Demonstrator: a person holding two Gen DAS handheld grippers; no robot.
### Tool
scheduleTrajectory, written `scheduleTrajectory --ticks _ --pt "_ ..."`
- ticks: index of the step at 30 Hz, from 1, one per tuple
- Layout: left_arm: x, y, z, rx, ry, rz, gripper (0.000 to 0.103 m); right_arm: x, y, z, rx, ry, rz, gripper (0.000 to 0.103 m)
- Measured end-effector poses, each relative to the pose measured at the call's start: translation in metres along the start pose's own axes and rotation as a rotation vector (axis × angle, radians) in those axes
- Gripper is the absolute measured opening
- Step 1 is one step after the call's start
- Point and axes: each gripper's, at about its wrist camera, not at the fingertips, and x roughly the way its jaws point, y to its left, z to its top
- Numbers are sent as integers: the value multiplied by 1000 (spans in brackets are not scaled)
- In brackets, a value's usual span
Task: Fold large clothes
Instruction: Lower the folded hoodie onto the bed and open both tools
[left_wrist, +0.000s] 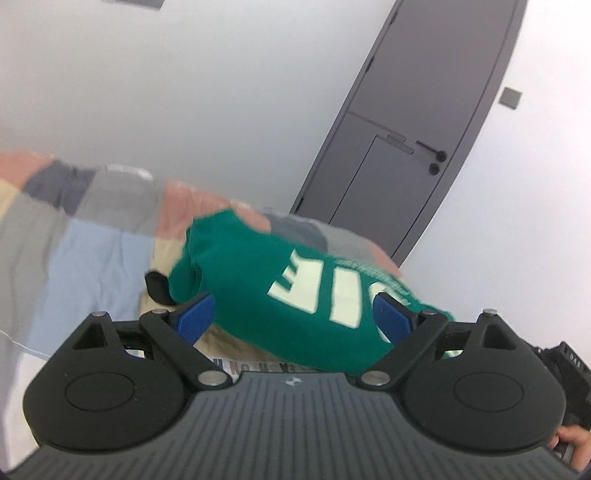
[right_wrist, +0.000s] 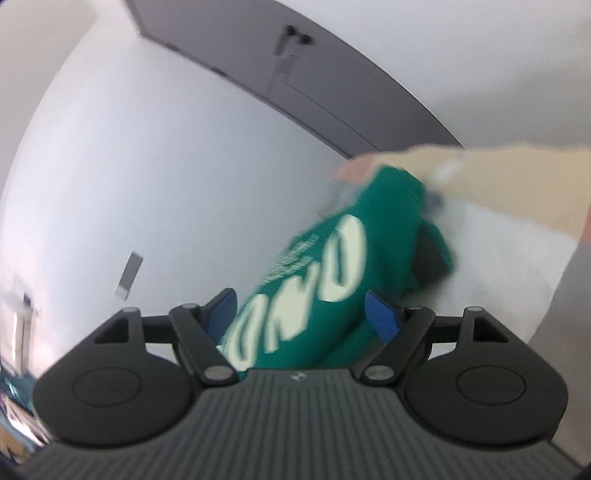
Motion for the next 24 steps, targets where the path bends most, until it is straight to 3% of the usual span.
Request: scheduleTrajectory --ticks 8,13,19,24 --pt "-104 -45 18 128 -52 0 95 -58 80 1 -162 -27 88 79" --pt "-166 -69 20 200 -66 -14 95 -83 119 -10 -255 4 133 79" --pt "-219 -87 0 308 -99 50 97 -121 165 -39 -407 10 139 79" --pt "-247 -86 -22 318 -112 31 97 -148 185 -69 -532 4 117 79"
